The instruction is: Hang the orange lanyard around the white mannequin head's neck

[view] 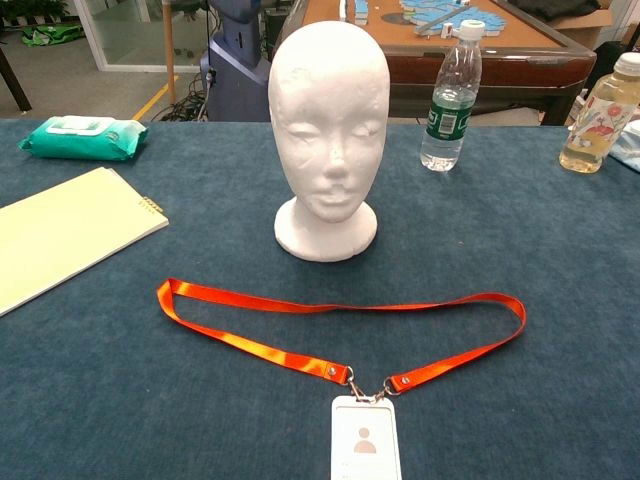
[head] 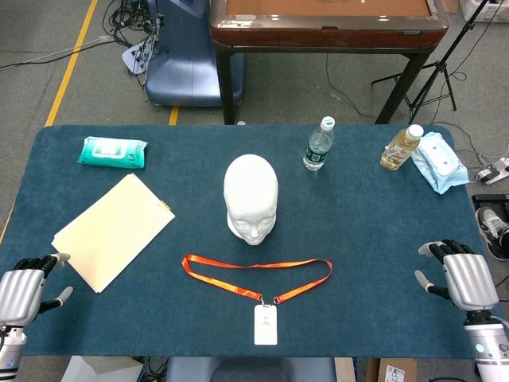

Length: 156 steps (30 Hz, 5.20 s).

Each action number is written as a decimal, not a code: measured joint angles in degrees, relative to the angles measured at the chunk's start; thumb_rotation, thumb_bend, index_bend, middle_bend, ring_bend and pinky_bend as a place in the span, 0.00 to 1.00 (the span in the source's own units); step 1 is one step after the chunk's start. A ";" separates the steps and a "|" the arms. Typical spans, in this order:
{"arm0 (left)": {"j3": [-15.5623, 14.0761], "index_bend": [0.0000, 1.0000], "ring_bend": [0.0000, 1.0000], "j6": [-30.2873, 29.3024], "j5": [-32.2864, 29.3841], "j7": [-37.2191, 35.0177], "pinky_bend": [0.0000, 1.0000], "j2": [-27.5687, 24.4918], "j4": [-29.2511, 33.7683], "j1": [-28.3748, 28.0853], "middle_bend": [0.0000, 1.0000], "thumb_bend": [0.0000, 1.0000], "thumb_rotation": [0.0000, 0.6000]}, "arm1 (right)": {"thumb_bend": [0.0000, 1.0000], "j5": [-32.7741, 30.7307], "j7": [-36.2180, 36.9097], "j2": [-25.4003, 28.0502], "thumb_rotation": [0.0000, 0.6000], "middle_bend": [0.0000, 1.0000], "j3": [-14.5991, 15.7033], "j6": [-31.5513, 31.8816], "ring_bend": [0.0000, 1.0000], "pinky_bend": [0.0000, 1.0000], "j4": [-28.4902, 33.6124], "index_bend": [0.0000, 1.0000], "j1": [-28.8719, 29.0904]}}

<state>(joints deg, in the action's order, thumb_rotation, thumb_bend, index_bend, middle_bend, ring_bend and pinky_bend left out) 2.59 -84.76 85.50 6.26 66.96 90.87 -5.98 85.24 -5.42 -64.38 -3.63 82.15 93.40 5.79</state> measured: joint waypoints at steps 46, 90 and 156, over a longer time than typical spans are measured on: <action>0.27 0.32 0.40 -0.38 1.25 2.62 0.31 0.84 4.05 -1.03 0.41 0.17 1.00 | 0.25 -8.35 -17.94 -22.74 1.00 0.46 -4.62 -19.04 0.33 0.39 -1.44 0.52 20.13; -0.47 0.32 0.40 1.03 2.60 -2.98 0.31 1.97 1.03 -2.35 0.41 0.17 1.00 | 0.21 -14.90 -41.54 -42.83 1.00 0.46 -2.95 -10.29 0.33 0.39 -13.40 0.57 22.31; -0.64 0.32 0.40 2.63 2.11 -4.48 0.31 1.82 -0.14 -3.12 0.41 0.17 1.00 | 0.44 -21.93 -44.10 -43.60 1.00 0.48 -5.91 -15.81 0.33 0.39 -16.65 0.62 26.53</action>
<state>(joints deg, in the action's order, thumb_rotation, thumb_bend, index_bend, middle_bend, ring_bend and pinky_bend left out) 1.95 -82.13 87.61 1.78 68.77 90.73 -9.10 63.31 -49.53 -107.98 -9.54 66.34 76.75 32.33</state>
